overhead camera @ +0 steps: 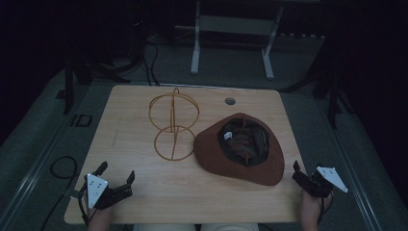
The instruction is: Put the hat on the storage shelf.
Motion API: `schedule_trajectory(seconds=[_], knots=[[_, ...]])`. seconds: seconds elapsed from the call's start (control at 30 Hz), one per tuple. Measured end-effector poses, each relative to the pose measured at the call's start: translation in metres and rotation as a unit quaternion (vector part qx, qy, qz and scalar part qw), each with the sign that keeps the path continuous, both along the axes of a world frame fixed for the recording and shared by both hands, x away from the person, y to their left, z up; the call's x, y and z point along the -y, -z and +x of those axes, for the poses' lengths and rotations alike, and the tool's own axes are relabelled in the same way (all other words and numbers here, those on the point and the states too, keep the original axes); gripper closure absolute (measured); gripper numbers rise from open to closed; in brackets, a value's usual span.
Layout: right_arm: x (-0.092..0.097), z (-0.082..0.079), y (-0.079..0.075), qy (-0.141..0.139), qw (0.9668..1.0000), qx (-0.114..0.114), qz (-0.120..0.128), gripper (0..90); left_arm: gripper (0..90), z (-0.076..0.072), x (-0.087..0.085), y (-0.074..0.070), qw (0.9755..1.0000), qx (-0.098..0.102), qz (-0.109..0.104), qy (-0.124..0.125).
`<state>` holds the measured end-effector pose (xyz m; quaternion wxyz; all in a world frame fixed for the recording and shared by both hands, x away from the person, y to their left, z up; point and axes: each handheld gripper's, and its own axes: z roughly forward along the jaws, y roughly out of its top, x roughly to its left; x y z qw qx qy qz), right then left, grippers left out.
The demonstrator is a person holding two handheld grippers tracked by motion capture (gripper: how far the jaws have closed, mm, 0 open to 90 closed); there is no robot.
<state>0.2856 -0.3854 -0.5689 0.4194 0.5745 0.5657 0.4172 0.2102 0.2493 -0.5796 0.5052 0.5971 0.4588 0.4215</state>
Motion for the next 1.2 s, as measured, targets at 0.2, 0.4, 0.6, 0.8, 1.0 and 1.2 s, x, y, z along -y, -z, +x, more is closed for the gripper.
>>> schedule_trajectory(seconds=[0.2,0.4,0.6,0.8,1.0,1.2], knots=[[-0.002,0.001,0.0,-0.001,0.9999,-0.01,-0.007,13.6,3.0,0.002,0.001,0.0,1.0,-0.001,0.008,0.004],[-0.002,0.002,0.0,0.015,0.9998,-0.014,-0.002,14.0,3.0,0.002,0.002,0.0,1.0,-0.003,0.007,-0.004],[-0.005,0.002,-0.015,-0.008,0.9996,-0.022,0.014,14.1,3.0,-0.001,0.001,-0.003,0.9999,0.008,-0.004,-0.013],[-0.013,0.011,-0.038,-0.038,0.9979,-0.048,0.02,14.3,3.0,0.0,0.002,-0.003,0.9998,0.003,0.002,-0.021],[-0.024,0.025,-0.06,-0.07,0.9952,-0.067,0.016,14.1,3.0,-0.001,0.003,-0.006,0.9994,0.004,-0.024,-0.025],[-0.037,0.041,-0.08,-0.088,0.9937,-0.07,0.003,13.5,3.0,0.0,0.005,-0.007,0.9992,-0.029,-0.02,-0.018]])
